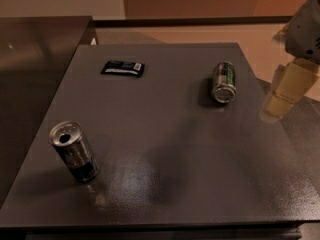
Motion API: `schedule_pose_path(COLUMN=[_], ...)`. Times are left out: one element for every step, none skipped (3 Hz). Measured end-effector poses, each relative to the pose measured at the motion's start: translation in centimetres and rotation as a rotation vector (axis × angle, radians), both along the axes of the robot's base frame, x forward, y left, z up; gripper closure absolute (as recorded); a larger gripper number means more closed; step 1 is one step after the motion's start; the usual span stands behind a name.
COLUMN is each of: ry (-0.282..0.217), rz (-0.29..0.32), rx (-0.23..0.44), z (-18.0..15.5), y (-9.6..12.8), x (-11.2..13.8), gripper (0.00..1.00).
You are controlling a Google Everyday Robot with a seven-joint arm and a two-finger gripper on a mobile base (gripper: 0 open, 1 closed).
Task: Pick green can
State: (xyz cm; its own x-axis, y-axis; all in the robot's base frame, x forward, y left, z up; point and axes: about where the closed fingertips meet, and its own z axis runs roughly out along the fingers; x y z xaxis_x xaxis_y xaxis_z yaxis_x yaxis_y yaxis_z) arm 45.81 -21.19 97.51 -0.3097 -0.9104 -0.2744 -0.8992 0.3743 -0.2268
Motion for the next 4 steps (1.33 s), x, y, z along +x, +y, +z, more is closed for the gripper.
schedule_pose_path(ry=[0.025, 0.063, 0.101, 0.117], rz=[-0.119, -0.254, -0.402, -0.571], rx=[0.061, 0.082, 0.059, 0.013], z=[-1.0, -2.1, -3.2, -3.9], y=[0.5, 1.1, 1.4, 1.2], x=[2.6, 5.3, 8.0, 11.0], gripper=[0.0, 0.0, 0.0, 0.0])
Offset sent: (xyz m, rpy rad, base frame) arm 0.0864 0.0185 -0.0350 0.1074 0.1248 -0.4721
